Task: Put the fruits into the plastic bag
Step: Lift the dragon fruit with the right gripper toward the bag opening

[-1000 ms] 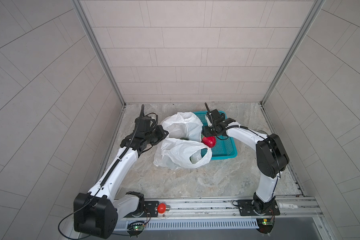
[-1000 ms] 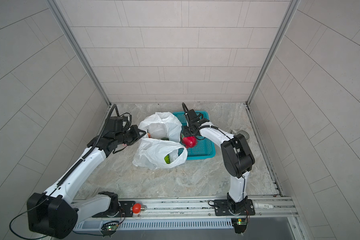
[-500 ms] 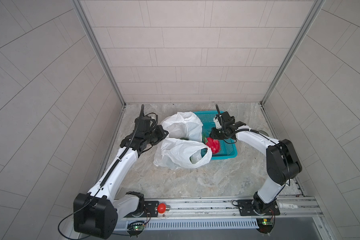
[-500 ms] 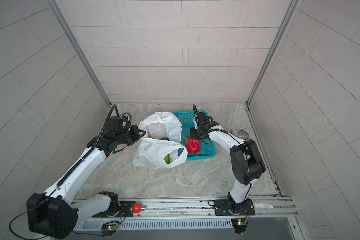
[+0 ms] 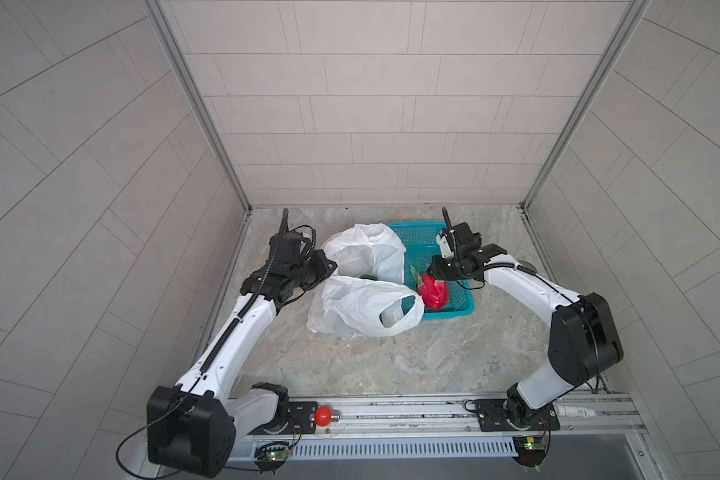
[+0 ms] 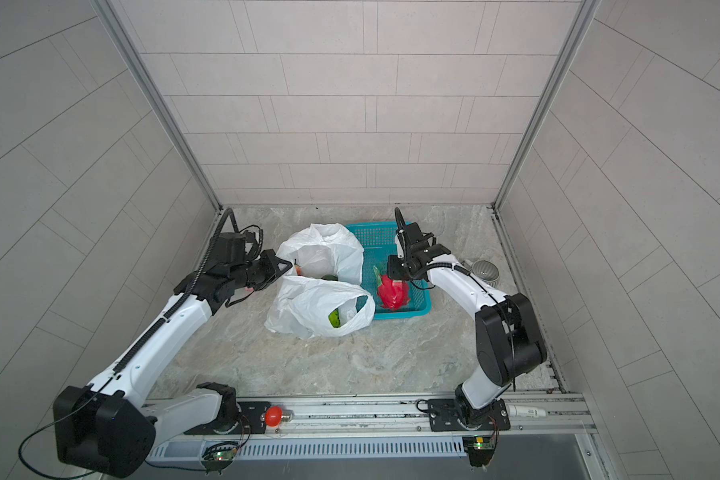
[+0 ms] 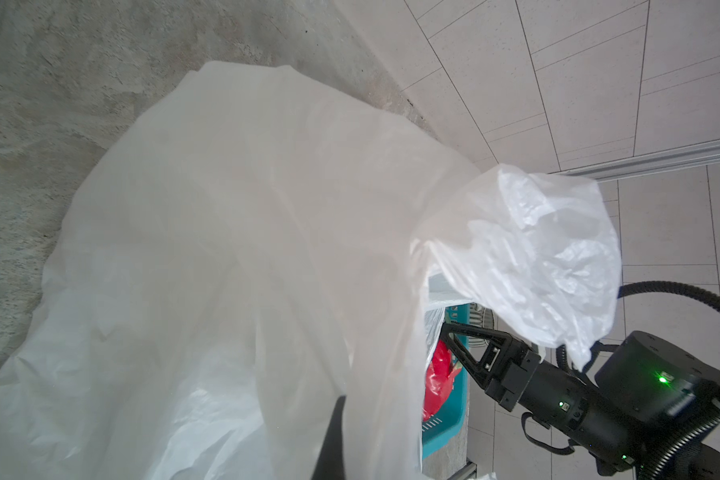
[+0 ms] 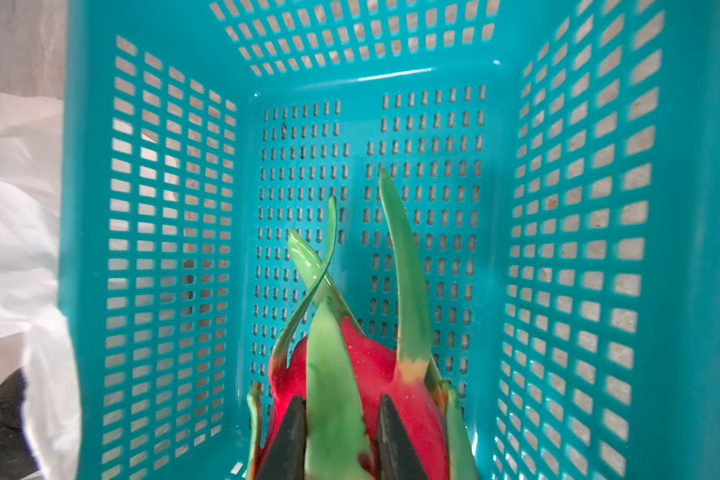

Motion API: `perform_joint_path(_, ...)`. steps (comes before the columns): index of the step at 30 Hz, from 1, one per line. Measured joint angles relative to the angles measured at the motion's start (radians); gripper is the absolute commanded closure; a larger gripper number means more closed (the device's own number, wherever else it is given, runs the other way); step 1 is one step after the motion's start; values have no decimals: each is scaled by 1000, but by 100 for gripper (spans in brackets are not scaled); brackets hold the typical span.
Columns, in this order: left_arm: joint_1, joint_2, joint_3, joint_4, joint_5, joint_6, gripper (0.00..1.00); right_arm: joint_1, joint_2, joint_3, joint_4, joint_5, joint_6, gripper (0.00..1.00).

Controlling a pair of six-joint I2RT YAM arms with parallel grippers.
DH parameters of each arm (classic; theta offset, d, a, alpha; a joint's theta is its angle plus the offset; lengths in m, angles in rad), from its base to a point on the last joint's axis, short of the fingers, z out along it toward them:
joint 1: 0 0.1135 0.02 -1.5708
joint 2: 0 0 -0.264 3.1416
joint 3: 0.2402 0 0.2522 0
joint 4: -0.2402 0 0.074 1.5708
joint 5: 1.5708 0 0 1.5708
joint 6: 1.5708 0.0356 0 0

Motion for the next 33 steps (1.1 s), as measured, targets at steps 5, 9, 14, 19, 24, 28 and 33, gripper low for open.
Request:
perform_joint_path(5,0,1,7,0,0,1,100,0,-50,19,-3,-2,-2,95)
perform_joint_path(9,0,1,7,0,1,1,100,0,-98,34,-8,-2,-9,95)
perform_joint_path(14,0,1,7,0,4,1,100,2,-193,44,-9,-2,-22,95)
perform_joint_path(19,0,2,7,1,6,2,100,17,-273,84,-43,0,-44,95)
perform_joint_path(24,0,3,7,2,9,2,100,38,-333,94,-82,-21,-61,96)
perform_joint_path(28,0,4,7,2,16,2,100,63,-347,91,-114,-53,-73,96)
perform_joint_path(33,0,4,7,3,25,3,100,99,-358,64,-147,-85,-92,96)
